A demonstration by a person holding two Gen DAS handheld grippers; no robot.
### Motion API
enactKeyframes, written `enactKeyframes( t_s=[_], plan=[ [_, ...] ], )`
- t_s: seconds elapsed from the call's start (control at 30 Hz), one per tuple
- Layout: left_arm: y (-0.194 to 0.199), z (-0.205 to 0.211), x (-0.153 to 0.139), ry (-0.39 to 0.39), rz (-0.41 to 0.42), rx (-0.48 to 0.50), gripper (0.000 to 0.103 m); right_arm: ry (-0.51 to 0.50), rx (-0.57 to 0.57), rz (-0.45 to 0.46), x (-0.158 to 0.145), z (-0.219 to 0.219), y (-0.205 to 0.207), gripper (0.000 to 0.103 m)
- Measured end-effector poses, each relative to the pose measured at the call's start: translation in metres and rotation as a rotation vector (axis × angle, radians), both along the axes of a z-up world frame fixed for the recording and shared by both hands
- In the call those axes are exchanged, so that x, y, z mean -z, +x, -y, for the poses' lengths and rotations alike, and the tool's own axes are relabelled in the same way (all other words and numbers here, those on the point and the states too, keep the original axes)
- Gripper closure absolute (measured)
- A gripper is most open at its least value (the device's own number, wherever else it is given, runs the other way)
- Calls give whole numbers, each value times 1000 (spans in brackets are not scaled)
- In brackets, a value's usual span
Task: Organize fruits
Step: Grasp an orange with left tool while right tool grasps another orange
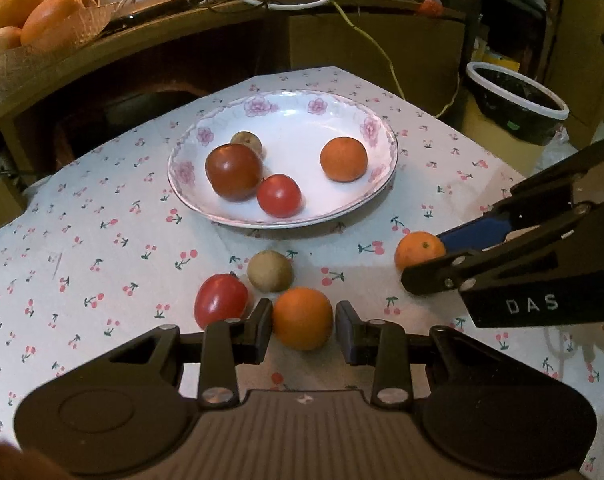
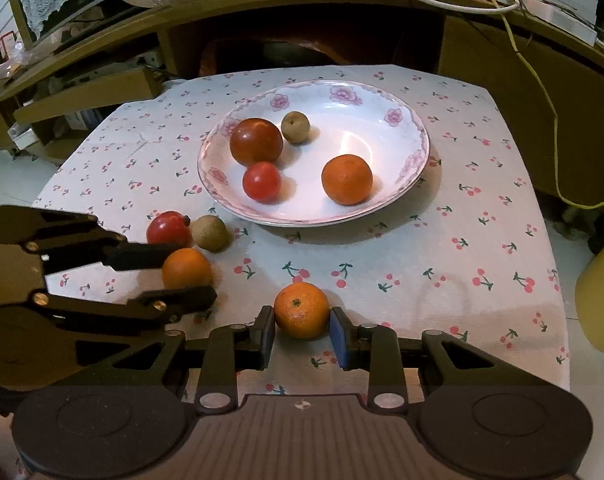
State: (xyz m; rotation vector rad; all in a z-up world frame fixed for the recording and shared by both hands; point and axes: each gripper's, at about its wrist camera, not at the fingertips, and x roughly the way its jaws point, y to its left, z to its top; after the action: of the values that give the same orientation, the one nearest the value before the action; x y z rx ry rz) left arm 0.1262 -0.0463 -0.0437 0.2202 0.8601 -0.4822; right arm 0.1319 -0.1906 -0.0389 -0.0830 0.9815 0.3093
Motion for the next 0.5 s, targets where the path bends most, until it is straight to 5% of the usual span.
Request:
enactKeyframes(
  t_s=[0.5],
  plan=[
    [-8,1,-5,-1,-6,28,67,-10,-9,-1,1,-1,1,72]
  ],
)
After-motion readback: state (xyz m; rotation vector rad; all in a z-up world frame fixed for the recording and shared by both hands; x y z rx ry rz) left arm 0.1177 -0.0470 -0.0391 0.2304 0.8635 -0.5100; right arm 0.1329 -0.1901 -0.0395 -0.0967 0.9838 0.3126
